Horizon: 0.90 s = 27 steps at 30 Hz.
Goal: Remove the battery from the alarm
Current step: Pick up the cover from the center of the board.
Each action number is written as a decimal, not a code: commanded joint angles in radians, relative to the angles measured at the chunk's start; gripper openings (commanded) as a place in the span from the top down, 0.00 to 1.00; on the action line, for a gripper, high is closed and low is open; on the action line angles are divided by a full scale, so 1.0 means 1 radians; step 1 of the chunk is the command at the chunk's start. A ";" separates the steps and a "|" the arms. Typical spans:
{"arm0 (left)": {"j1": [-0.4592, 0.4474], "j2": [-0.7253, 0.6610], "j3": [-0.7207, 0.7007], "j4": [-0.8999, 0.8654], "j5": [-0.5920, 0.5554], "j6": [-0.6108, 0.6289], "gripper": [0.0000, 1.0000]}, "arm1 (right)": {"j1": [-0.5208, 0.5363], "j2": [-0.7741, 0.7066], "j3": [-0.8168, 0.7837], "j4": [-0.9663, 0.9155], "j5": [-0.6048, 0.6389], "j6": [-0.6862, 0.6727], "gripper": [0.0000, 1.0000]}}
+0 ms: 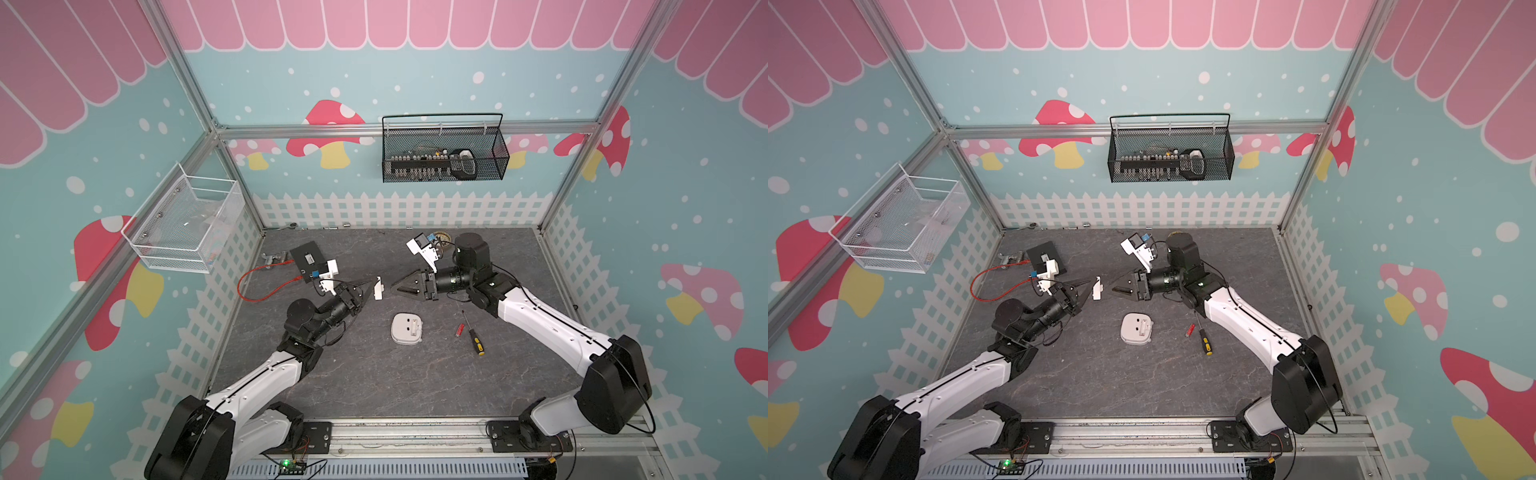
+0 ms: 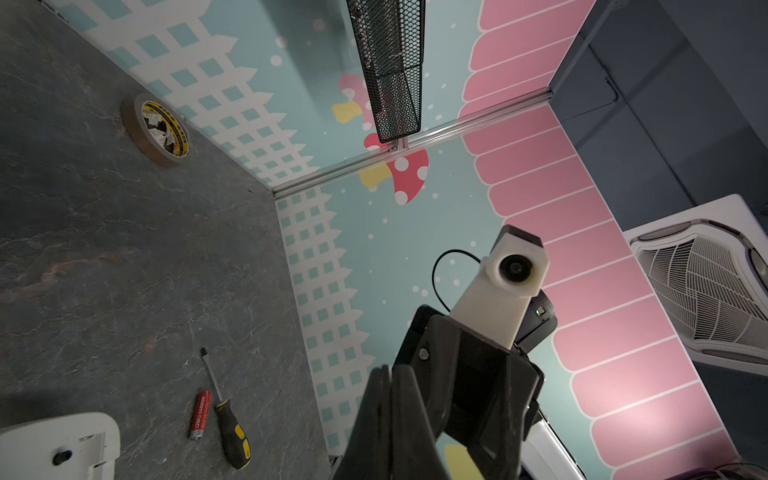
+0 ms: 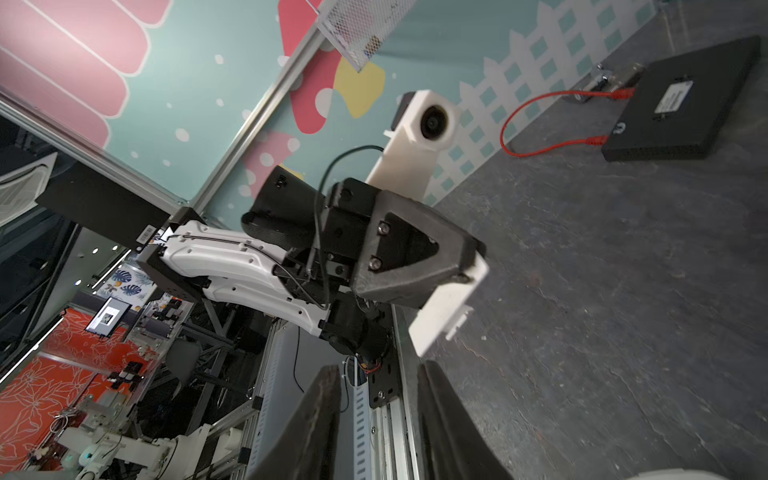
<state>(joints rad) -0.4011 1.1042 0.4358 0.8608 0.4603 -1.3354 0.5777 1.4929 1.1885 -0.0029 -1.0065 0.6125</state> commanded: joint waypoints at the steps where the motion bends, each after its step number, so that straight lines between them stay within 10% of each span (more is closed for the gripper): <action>1: -0.007 0.008 -0.013 0.047 -0.018 -0.024 1.00 | 0.005 0.030 0.057 -0.136 0.068 -0.097 0.63; 27: -0.012 0.071 -0.031 0.126 -0.010 -0.047 1.00 | 0.036 0.164 0.212 -0.226 0.008 -0.108 0.67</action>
<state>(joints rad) -0.4084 1.1652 0.4168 0.9562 0.4522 -1.3808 0.6052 1.6451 1.3693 -0.2283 -0.9714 0.5087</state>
